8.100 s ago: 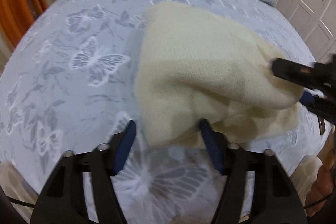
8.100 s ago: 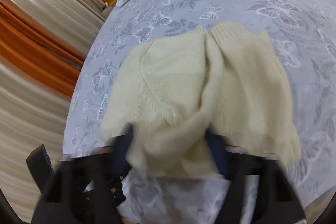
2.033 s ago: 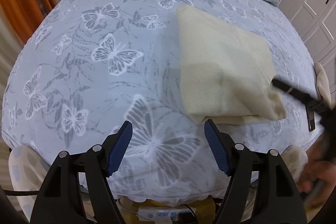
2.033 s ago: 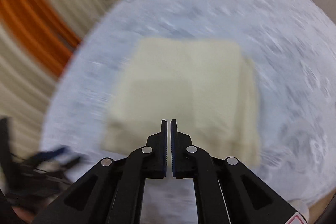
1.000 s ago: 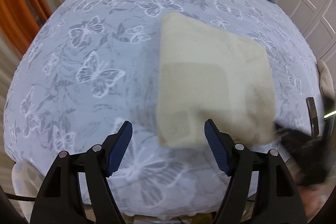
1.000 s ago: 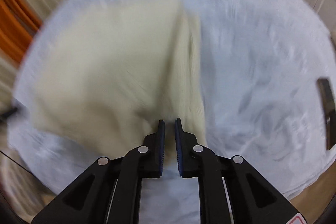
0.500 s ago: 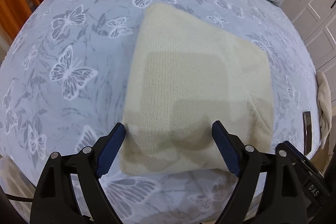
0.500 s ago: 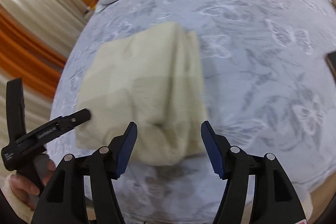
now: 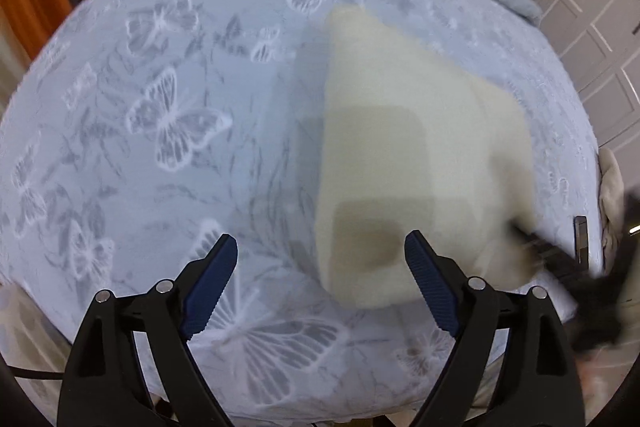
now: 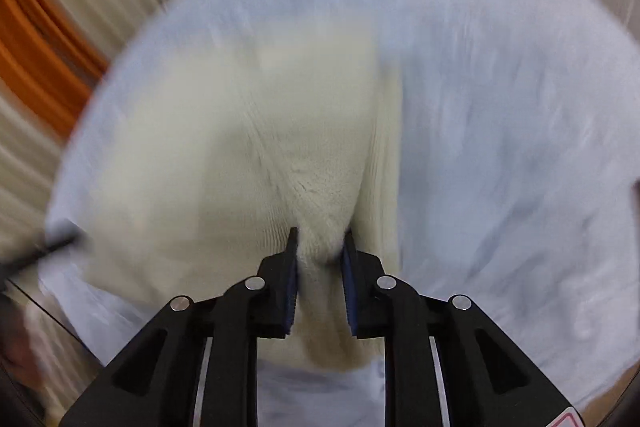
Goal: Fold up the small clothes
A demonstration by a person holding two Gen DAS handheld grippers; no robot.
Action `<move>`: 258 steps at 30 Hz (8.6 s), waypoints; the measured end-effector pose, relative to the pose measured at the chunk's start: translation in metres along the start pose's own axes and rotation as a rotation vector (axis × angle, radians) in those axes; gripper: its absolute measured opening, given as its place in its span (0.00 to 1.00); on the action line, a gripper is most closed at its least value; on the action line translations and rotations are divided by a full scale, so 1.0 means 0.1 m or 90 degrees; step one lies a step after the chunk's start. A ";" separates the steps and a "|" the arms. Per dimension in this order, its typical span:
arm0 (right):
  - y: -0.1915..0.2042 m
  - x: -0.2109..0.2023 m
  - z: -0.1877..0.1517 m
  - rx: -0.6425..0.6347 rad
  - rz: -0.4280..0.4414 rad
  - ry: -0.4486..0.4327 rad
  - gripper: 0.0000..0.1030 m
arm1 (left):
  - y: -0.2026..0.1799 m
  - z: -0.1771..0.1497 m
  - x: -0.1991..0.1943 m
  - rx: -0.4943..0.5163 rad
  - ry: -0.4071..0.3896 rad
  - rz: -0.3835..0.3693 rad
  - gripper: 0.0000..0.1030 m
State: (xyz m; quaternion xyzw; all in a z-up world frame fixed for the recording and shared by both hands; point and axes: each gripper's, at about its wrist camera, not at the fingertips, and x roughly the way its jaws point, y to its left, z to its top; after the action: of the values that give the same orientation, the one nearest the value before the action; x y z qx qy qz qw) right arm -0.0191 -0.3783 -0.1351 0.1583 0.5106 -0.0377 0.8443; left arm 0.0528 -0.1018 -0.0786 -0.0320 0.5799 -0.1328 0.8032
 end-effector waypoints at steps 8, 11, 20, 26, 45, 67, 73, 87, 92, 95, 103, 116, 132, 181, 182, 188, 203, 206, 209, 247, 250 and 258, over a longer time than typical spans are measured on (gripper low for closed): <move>0.35 -0.79 0.15 0.024 0.022 -0.081 0.21 | -0.07 -0.02 -0.04 0.021 -0.014 0.005 0.81; 0.59 -0.79 0.26 -0.002 0.091 -0.071 0.22 | -0.04 -0.02 -0.12 0.027 -0.034 0.024 0.81; 1.38 0.09 0.13 -0.144 0.037 0.055 0.22 | 0.23 0.04 -0.36 0.011 -0.062 0.051 0.81; 1.39 0.06 0.17 -0.132 0.052 0.040 0.22 | 0.33 0.08 -0.37 -0.017 -0.061 0.043 0.81; -0.30 -0.11 0.02 0.169 0.082 0.038 0.73 | -0.40 0.30 0.45 0.050 0.024 0.002 0.87; -0.36 0.27 -0.04 0.205 0.154 0.061 0.95 | -0.13 0.39 0.65 -0.018 0.032 -0.134 0.95; -0.33 0.32 0.02 0.213 0.163 0.061 0.95 | -0.09 0.43 0.96 -0.075 0.067 -0.200 0.96; -0.04 -0.13 0.10 0.206 0.175 0.027 0.41 | -0.17 0.35 0.39 -0.028 0.072 -0.160 0.58; 0.02 -0.21 -0.40 0.203 0.200 0.097 0.44 | 0.02 -0.12 0.28 -0.026 0.129 -0.162 0.60; -0.03 -0.12 -0.60 0.226 0.186 0.113 0.56 | 0.06 -0.30 0.37 -0.032 0.132 -0.151 0.70; -0.04 0.12 -0.40 0.243 0.188 0.120 0.80 | -0.01 -0.12 0.65 -0.063 0.135 -0.145 0.92; 0.34 -0.25 -0.26 0.195 0.151 0.068 0.42 | -0.23 -0.08 0.08 0.020 0.099 -0.105 0.57; 0.74 -1.43 -0.45 0.123 0.179 -0.056 0.41 | -0.26 -0.27 -1.17 0.078 0.002 -0.124 0.57; 2.23 -2.55 0.50 -0.113 0.215 -0.356 0.42 | 0.67 0.43 -2.88 0.132 -0.369 -0.225 0.58; 2.22 -2.40 0.53 -0.106 0.215 -0.340 0.42 | 0.72 0.46 -2.75 0.127 -0.357 -0.224 0.58; 2.00 -1.28 0.48 -0.057 0.202 -0.225 0.49 | 1.00 0.52 -1.65 0.086 -0.274 -0.222 0.61; 1.49 -0.02 -0.14 0.002 0.070 -0.033 0.52 | 1.57 -0.07 -0.23 -0.054 -0.106 -0.096 0.65; 1.53 0.26 -0.20 -0.031 0.039 0.034 0.50 | 1.52 -0.05 -0.14 -0.039 -0.095 -0.091 0.66; 1.54 0.10 -0.18 -0.012 0.044 0.015 0.43 | 1.48 -0.04 -0.19 -0.024 -0.094 -0.075 0.64; 1.43 0.36 -0.31 0.043 0.020 0.070 0.71 | 1.55 -0.25 -0.19 -0.049 -0.034 -0.018 0.67; 1.47 0.33 -0.26 0.047 0.062 0.073 0.31 | 1.60 -0.24 -0.09 -0.066 -0.014 -0.098 0.47; 1.61 0.07 -0.45 -0.012 0.036 0.058 0.29 | 1.56 -0.34 -0.25 0.016 0.008 -0.063 0.27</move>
State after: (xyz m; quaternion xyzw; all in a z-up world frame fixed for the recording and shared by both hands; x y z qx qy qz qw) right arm -0.0175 -0.2111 -0.1229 0.1659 0.5443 -0.0019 0.8223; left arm 0.0410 0.0586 -0.0984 -0.0496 0.5812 -0.1798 0.7921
